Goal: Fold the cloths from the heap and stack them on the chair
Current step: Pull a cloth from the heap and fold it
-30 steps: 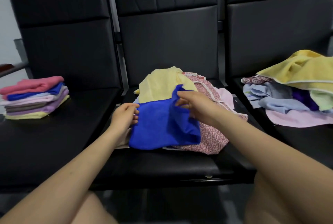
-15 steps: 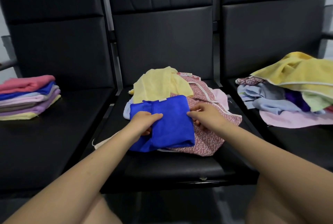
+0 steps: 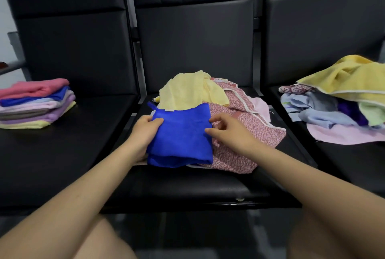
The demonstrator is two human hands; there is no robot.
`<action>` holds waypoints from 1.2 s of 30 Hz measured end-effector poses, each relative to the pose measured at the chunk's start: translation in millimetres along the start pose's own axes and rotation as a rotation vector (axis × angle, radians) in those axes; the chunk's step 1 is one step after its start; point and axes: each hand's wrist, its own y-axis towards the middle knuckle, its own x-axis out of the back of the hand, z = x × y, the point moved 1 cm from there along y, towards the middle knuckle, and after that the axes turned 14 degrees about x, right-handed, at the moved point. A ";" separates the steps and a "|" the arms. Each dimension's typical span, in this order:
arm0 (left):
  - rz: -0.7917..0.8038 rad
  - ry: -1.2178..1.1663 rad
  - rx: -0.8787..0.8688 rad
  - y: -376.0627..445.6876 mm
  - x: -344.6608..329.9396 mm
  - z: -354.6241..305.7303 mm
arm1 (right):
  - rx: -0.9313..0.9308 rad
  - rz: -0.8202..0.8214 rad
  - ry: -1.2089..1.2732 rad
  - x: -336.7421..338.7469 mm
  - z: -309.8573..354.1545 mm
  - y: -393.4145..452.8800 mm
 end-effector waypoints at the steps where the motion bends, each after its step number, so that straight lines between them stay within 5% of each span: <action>1: 0.014 0.063 0.046 1.9 3.9 3.6 | 0.002 0.015 -0.057 -2.2 0.5 -1.2; 5: 0.063 0.232 0.163 1.0 11.0 11.1 | -0.001 0.012 -0.179 -7.8 1.5 -1.1; 11: 0.008 0.241 0.156 -8.8 13.9 9.1 | -0.161 -0.016 0.014 -14.3 -0.8 -0.1; 25: 0.338 -0.219 0.237 -20.5 23.1 5.4 | -0.522 -0.020 0.679 -55.1 52.9 26.7; 30: 0.365 -0.292 0.252 -9.3 45.6 9.0 | -0.436 -0.018 0.698 -64.0 87.9 64.4; 36: 0.460 -0.680 0.250 12.4 88.8 -1.2 | -0.320 0.049 0.903 -83.1 144.8 110.2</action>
